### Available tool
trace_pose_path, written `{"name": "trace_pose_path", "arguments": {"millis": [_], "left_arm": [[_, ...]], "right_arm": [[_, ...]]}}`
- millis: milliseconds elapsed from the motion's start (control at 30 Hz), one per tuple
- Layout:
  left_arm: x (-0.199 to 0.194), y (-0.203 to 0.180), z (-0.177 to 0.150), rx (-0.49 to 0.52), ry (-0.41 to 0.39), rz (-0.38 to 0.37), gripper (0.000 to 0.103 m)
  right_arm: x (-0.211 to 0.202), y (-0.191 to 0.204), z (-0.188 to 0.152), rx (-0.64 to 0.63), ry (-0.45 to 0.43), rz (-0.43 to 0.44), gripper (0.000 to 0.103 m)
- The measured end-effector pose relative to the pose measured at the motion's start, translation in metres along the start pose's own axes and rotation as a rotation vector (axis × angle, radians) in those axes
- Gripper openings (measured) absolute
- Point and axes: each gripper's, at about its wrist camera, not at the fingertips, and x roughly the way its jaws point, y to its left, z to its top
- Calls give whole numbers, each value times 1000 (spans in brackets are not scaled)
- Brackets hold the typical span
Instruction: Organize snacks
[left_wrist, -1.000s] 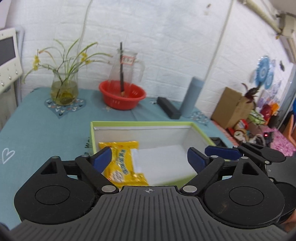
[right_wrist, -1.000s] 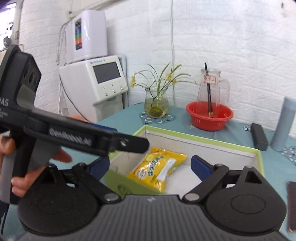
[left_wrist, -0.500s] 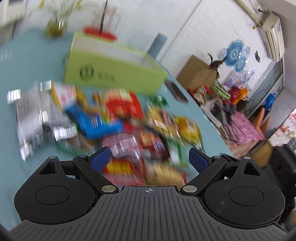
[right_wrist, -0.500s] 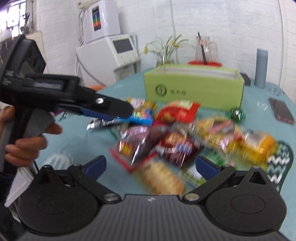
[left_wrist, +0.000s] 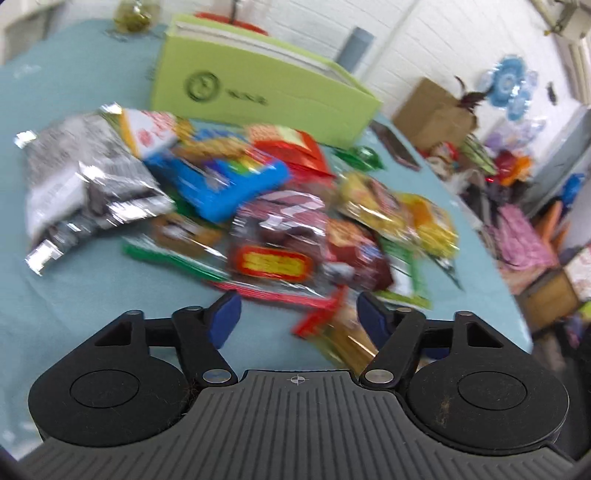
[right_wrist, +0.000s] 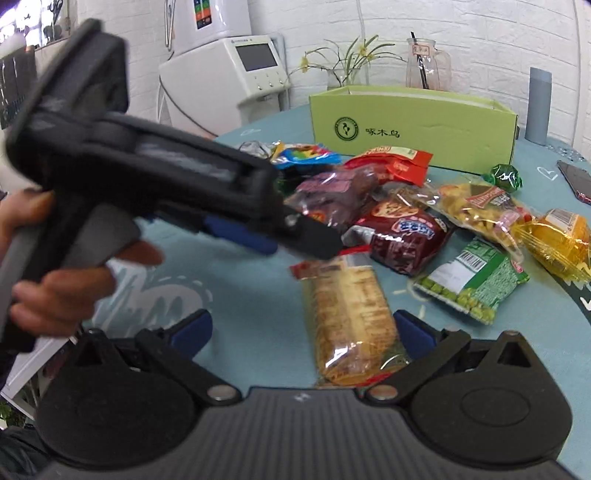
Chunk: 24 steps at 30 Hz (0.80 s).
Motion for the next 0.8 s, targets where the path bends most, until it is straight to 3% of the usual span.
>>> {"name": "trace_pose_path", "arguments": {"millis": [100, 233, 333, 500, 567, 667, 800], "left_arm": [[-8, 15, 7, -34, -20, 54, 56], [-29, 8, -6, -65, -3, -104, 69], [-22, -13, -15, -28, 39, -157, 70], [-1, -35, -19, 0, 85, -148, 68], [2, -38, -22, 2, 94, -154, 68], [2, -41, -23, 8, 90, -138, 68], [-5, -33, -24, -72, 92, -144, 68]], "right_arm": [[-1, 1, 2, 18, -3, -26, 103], [-8, -5, 3, 39, -31, -74, 103], [0, -13, 3, 68, -1, -94, 102], [4, -3, -6, -41, -7, -134, 102], [1, -5, -10, -17, -29, -126, 102], [-1, -8, -4, -16, 9, -110, 102], [-12, -12, 0, 15, -25, -109, 102]]}}
